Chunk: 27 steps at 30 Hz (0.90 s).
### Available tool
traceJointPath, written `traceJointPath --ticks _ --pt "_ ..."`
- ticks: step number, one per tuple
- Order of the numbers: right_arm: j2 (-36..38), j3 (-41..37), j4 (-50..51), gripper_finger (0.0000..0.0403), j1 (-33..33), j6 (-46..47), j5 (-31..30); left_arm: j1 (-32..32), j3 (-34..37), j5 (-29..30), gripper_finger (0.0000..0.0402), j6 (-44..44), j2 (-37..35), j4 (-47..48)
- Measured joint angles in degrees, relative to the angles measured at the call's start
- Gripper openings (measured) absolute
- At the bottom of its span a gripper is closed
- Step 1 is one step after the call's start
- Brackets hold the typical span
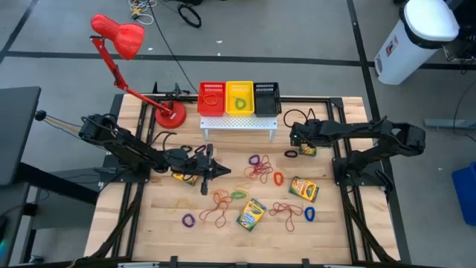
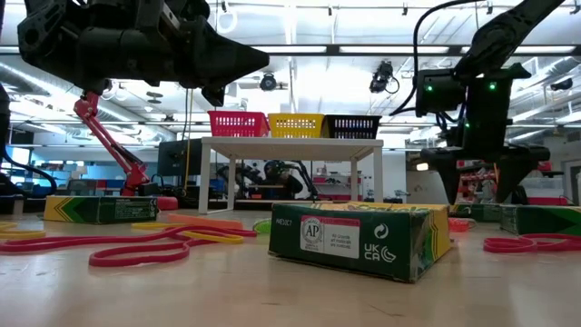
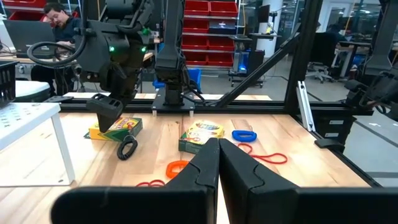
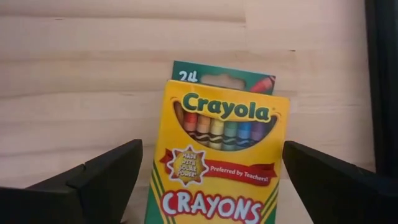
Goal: Pick & Place Office Desk Supplies
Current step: Put the yellow crayon box into the black bin on the shelf
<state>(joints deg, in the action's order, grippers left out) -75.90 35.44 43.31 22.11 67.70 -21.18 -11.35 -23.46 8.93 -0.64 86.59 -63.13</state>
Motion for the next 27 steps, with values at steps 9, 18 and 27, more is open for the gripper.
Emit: traceJointPath --ticks 9,18,27 --pt "0.05 -2.33 0.07 0.0399 0.0 2.89 -0.16 0.0 0.01 -0.01 0.0013 -0.58 0.0 0.0" --pt "-0.04 -2.97 -1.89 0.0399 0.0 1.86 1.87 0.04 0.0 0.0 0.0013 -0.85 0.0 -0.02" --pt "-0.02 -3.3 -2.68 0.038 0.02 -0.48 5.18 0.02 0.0 0.0 0.0013 -1.11 0.0 -0.02"
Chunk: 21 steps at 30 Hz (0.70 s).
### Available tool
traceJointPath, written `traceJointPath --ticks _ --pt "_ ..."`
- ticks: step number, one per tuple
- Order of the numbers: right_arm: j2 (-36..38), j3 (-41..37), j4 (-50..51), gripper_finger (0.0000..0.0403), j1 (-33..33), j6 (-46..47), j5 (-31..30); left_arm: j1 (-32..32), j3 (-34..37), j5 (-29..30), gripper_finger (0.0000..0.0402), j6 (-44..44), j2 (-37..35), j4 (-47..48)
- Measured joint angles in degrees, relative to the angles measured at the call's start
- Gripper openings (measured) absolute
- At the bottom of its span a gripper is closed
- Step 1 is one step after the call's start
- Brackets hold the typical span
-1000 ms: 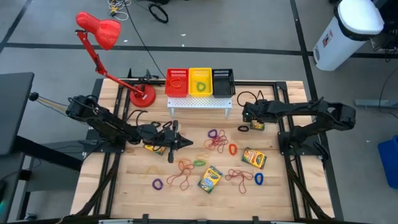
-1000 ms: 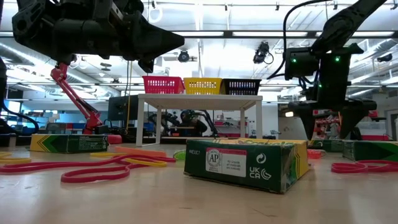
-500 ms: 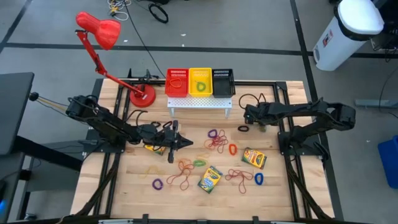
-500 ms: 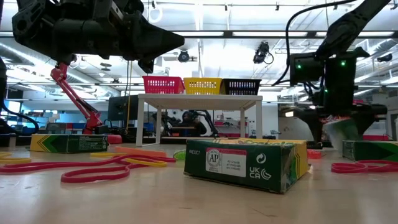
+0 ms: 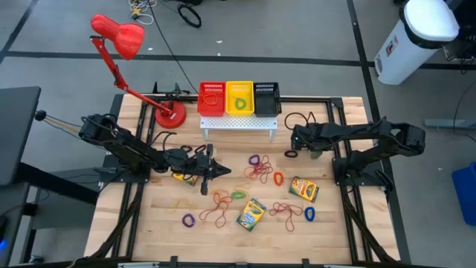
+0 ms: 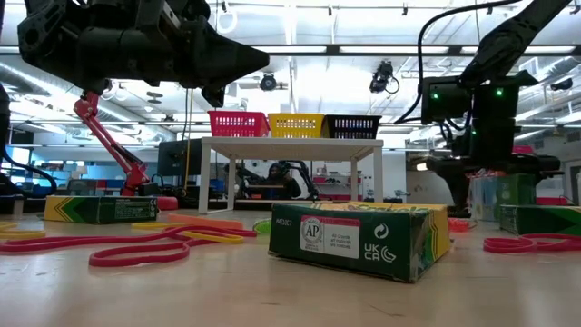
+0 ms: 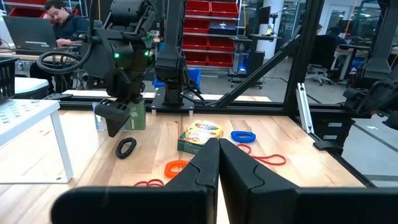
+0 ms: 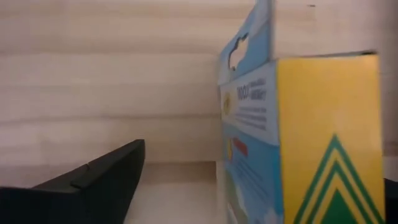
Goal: Pick & Place Office Desk Supplies
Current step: Put the yellow crayon box into the black bin on the shelf
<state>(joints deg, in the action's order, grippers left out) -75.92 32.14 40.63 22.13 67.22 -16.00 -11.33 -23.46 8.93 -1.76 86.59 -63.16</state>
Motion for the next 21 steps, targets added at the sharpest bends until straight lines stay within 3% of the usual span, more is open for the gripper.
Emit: traceJointPath --ticks 9,17,21 --pt "0.85 0.0 0.3 0.0256 0.02 -5.51 4.49 -0.02 0.0 0.0 0.0013 -0.45 0.01 0.0" --pt "0.93 0.02 0.15 0.011 0.0 -8.36 2.43 0.07 0.02 0.53 0.0013 -2.63 0.0 -0.1" --pt "2.65 0.02 -0.04 0.0105 -0.02 -9.82 2.03 0.43 0.02 2.89 0.0013 -5.18 -1.21 -0.05"
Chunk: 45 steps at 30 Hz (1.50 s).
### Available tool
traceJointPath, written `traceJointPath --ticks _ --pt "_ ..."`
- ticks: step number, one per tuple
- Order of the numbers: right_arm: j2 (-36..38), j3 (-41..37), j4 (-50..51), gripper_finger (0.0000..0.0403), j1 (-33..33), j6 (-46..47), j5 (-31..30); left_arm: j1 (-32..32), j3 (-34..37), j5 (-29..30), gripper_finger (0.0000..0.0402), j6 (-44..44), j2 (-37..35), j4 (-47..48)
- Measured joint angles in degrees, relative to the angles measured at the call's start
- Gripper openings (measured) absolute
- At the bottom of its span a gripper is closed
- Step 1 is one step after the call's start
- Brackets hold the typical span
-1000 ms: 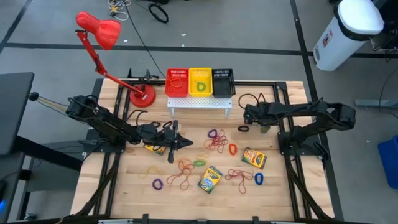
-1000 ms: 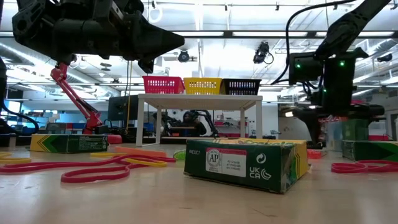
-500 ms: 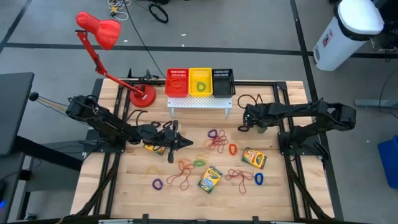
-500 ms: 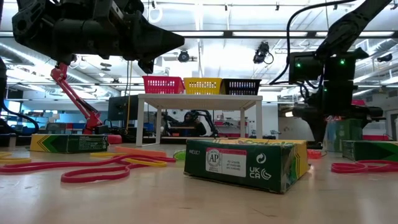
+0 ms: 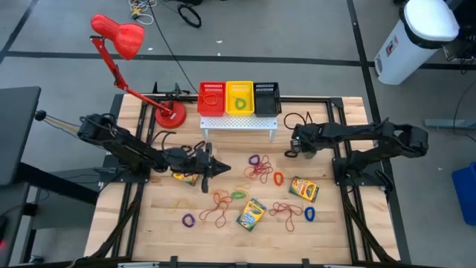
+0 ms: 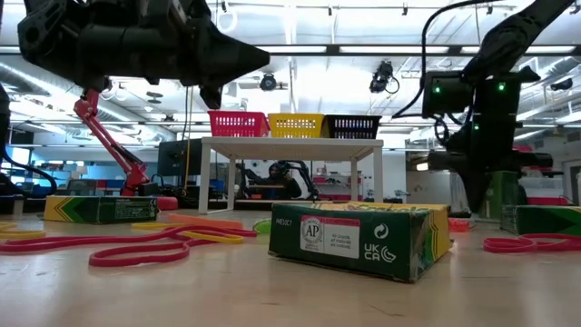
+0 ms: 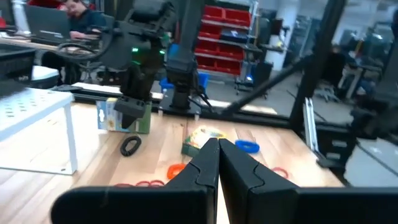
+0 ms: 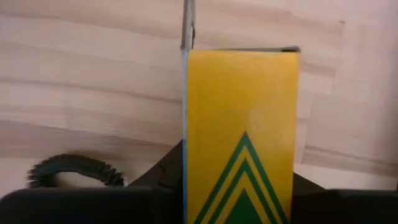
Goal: Pick & Place Office Desk Supplies
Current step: Put the yellow crayon box into the black bin on the shelf
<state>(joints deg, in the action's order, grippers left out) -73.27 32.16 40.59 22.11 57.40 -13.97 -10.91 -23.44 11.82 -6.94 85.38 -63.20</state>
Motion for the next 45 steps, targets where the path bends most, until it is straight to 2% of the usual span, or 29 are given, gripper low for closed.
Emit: traceJointPath --ticks 2,5,8,10,15,19,24,27,29,31,34,43,45 --pt "1.68 0.0 -0.34 0.0106 0.0 -0.7 -0.2 0.5 0.0 0.12 0.0013 -1.01 -0.82 -0.1" --pt "5.06 0.0 -0.24 0.0139 -1.19 -0.91 -1.17 1.4 0.0 0.1 0.0016 -1.2 -1.76 0.01" --pt "8.72 0.0 -0.7 0.0168 -5.43 -0.86 -3.43 2.72 -0.01 0.1 0.003 -1.84 -2.29 -0.27" --pt "10.68 0.0 -1.83 0.017 -9.54 -0.87 -6.08 3.65 0.0 -0.32 0.0045 -2.84 -2.26 0.18" --pt "13.0 0.0 -9.55 0.013 -21.54 -2.77 -13.55 5.81 0.0 -3.55 0.0087 -3.95 -2.25 1.03" --pt "13.07 0.0 -12.61 0.008 -26.74 -3.38 -17.29 6.58 -0.02 -5.78 0.0112 -4.54 -2.25 1.84" --pt "13.07 0.0 -10.52 0.0034 -27.3 -3.08 -14.3 5.98 -0.02 -6.83 0.0121 -4.63 -2.25 2.19" --pt "13.07 0.0 -9.97 0.0027 -25.96 -1.74 -12.35 5.55 -0.02 -7.02 0.0121 -4.55 -2.25 2.17" --pt "13.07 0.0 -10.89 0.0032 -23.99 -2.27 -8.68 5.22 -0.02 -6.98 0.0121 -4.33 -2.25 2.44" --pt "13.07 0.0 -10.97 0.0049 -22.04 -2.4 -5.05 4.92 -0.02 -6.98 0.0121 -4.15 -2.25 3.0" --pt "12.81 0.0 -10.88 0.0102 -20.65 -2.4 -3.77 4.47 -0.02 -7.04 0.0121 -4.02 -2.25 3.17" --pt "8.1 0.0 -11.34 0.0351 -20.46 -1.76 -4.64 1.97 -0.02 -7.01 0.0121 -0.41 -2.25 3.55" --pt "6.56 0.0 -11.47 0.0387 -20.46 -1.21 -5.55 1.5 -0.02 -6.99 0.0121 -0.1 -2.25 3.57"
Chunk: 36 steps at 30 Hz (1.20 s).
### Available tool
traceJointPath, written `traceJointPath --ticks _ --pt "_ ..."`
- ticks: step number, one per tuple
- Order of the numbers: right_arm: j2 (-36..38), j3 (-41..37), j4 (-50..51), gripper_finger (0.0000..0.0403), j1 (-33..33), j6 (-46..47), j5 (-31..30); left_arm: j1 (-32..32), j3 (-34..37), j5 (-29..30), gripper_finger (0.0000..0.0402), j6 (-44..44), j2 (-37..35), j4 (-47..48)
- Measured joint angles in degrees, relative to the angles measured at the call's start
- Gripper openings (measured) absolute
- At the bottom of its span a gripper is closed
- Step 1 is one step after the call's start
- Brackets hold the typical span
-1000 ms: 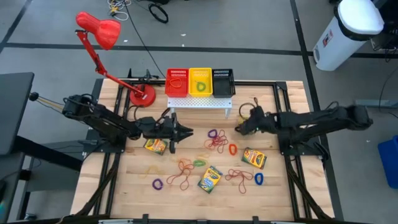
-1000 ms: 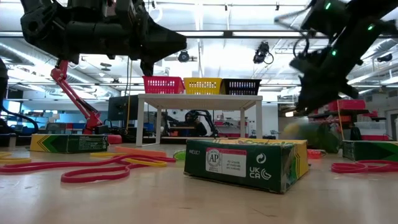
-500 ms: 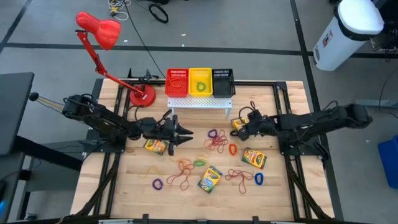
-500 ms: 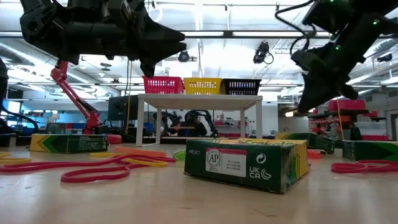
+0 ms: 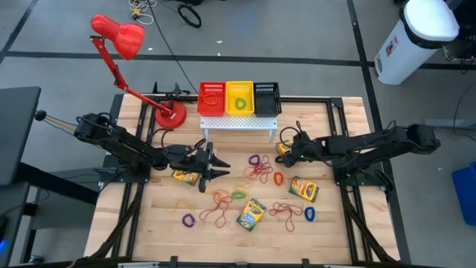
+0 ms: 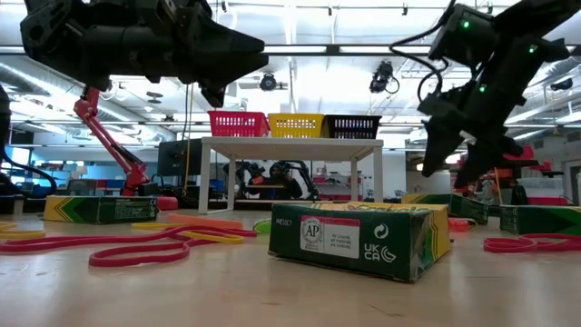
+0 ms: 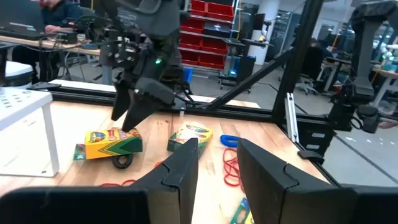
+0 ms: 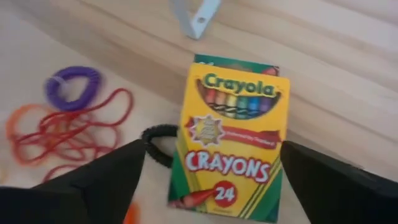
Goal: Pick & Place Office Desk Supplies
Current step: Put the yellow crayon box into the black bin on the shelf
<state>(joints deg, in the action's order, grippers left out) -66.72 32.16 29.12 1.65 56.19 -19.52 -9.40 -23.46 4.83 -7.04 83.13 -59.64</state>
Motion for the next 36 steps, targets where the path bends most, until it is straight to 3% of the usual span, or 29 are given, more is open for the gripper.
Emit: traceJointPath --ticks 6,10,21,36 --pt "-4.42 0.0 -1.76 0.0368 0.0 2.08 -3.18 -0.75 0.0 -0.14 0.0121 -0.01 0.0 0.23" --pt "-6.5 0.0 -2.51 0.0377 0.62 3.41 -4.97 -0.77 0.0 -0.6 0.0121 -0.64 0.02 0.27" --pt "-8.2 0.0 -7.56 0.0395 3.7 0.67 -2.37 -0.77 0.0 -0.62 0.0121 -1.1 0.04 0.56" --pt "-8.18 0.84 -1.47 0.0397 3.65 3.55 -3.72 -0.77 0.0 -1.08 0.0121 -2.03 0.07 1.59"
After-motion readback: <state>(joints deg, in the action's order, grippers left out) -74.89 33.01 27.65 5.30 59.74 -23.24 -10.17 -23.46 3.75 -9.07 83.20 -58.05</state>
